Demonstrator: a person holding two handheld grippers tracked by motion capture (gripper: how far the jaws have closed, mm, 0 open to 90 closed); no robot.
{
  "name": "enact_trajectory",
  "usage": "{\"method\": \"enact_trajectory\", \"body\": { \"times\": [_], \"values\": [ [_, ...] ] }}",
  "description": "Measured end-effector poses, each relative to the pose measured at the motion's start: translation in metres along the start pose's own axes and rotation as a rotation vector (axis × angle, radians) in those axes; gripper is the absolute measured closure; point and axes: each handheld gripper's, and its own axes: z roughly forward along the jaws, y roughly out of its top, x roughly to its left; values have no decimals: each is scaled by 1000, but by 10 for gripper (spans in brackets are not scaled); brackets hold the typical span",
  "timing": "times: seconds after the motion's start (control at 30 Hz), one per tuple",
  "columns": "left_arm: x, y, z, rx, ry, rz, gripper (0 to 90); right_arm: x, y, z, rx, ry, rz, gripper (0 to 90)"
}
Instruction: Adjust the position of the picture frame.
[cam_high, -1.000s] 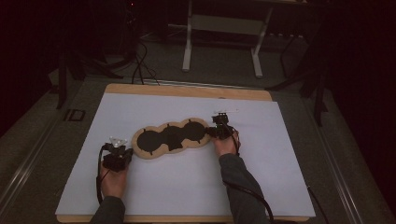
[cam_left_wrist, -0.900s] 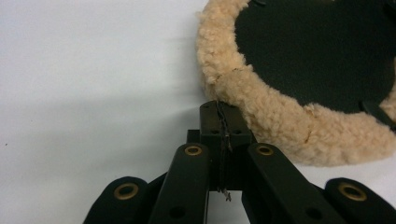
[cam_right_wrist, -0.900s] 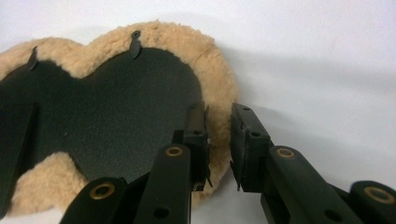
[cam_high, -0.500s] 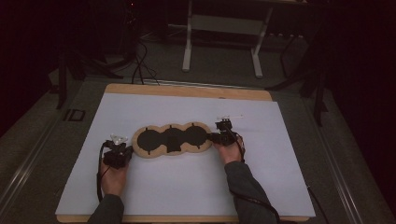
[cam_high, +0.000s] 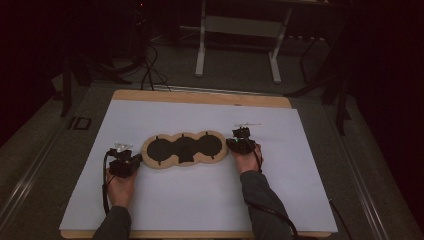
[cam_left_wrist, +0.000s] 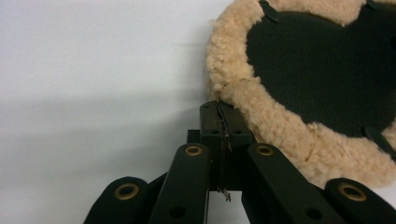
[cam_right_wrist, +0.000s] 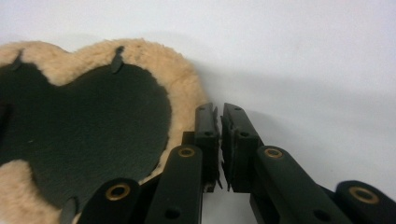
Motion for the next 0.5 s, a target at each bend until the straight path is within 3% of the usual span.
{"method": "enact_trajectory", "body": {
  "times": [0.13,0.27,0.5],
  "values": [
    [0,0,1,-7,-3,-18,900,-3,-1,5,37,24,23,900],
    [-5,0,2,-5,9,13,900,-9,-4,2,62,61,12,900],
    [-17,0,4,-1,-24,71,900,-20,-10,-7,66,57,2,900]
  ]
}}
